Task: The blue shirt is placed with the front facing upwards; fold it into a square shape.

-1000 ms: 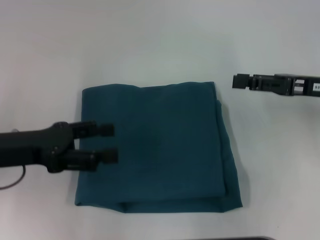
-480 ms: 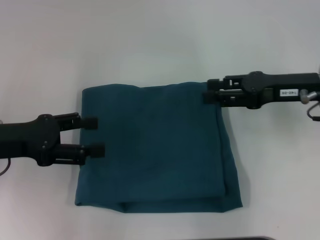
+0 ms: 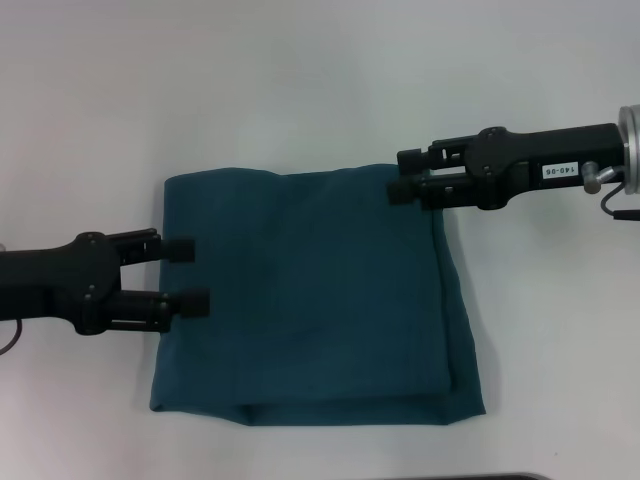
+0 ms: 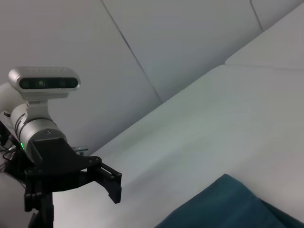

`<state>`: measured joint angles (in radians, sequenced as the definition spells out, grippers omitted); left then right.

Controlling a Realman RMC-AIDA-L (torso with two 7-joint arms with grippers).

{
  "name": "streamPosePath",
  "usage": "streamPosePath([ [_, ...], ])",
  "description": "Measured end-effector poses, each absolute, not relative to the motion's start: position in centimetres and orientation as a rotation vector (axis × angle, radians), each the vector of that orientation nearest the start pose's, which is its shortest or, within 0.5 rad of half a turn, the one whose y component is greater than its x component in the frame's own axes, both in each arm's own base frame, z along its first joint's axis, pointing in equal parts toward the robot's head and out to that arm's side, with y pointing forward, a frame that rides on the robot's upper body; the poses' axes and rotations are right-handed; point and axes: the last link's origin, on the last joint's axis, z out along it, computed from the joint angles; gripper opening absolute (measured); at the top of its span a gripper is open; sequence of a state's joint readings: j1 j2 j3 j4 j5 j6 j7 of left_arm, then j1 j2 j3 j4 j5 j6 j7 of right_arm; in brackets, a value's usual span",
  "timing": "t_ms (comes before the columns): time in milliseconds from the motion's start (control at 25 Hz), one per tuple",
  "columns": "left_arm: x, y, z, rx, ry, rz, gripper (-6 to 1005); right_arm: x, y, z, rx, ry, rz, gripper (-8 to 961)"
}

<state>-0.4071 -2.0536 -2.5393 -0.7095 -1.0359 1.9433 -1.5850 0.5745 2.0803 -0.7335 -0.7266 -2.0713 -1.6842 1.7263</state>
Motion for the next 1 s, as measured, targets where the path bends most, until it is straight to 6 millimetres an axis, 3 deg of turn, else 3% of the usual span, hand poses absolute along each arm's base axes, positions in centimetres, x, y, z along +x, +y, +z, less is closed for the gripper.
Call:
streamPosePath([
  [1000, -27.86, 25.94, 2.20, -2.910, -1.001, -0.859, 934, 24.16, 32.37, 0.18, -2.883, 0.975, 0.653, 626],
])
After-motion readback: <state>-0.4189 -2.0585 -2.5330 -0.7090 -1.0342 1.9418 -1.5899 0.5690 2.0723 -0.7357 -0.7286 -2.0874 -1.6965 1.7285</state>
